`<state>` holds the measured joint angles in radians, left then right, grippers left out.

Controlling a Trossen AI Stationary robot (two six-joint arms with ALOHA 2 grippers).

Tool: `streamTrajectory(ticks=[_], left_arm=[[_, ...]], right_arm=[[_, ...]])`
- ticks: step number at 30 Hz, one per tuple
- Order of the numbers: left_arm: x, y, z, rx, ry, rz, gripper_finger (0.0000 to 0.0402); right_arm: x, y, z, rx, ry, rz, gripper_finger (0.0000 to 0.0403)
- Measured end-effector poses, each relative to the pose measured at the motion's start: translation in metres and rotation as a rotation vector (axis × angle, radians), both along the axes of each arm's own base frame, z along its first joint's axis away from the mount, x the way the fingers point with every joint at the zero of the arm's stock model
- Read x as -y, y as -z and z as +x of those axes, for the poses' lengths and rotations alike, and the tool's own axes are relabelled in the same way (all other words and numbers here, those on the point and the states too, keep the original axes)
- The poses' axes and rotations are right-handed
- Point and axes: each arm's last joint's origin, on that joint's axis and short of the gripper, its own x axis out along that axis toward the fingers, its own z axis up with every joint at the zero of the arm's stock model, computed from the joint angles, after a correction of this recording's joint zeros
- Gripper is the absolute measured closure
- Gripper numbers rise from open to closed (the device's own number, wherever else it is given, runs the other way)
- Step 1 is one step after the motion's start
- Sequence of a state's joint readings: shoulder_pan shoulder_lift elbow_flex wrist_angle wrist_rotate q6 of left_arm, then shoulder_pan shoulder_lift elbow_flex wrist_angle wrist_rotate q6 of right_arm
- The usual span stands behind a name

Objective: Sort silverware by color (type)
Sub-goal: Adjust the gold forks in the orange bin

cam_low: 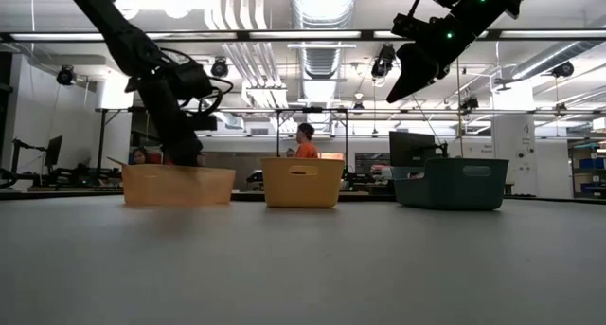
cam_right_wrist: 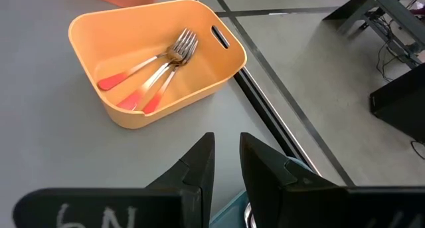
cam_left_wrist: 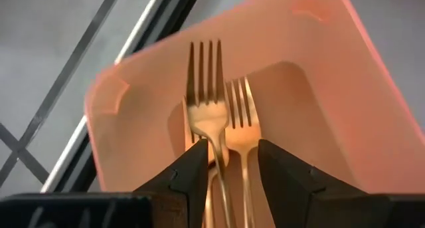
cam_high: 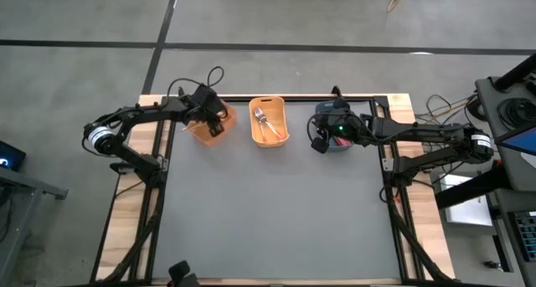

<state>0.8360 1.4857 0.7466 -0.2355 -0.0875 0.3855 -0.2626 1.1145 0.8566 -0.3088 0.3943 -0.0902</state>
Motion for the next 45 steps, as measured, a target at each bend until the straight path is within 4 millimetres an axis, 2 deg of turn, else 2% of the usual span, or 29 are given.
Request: streamTrajectory(ticks=[9,22,45], left_arm=[[0.006,0.012,-0.005,0.006,-0.029,-0.013,0.0289],[0.002,0.009,-0.004,0.018,-0.062,0.042,0.0313],[0.002,0.011,-0.005,0.042,-0.079,0.029,0.0313]], right_arm=[[0.000,0.000,0.000,0.000,0.000,0.000,0.0339],[0.000,0.000,0.000,0.000,0.000,0.000,0.0339],[0.000,0.000,0.000,0.000,0.000,0.000,0.0339]])
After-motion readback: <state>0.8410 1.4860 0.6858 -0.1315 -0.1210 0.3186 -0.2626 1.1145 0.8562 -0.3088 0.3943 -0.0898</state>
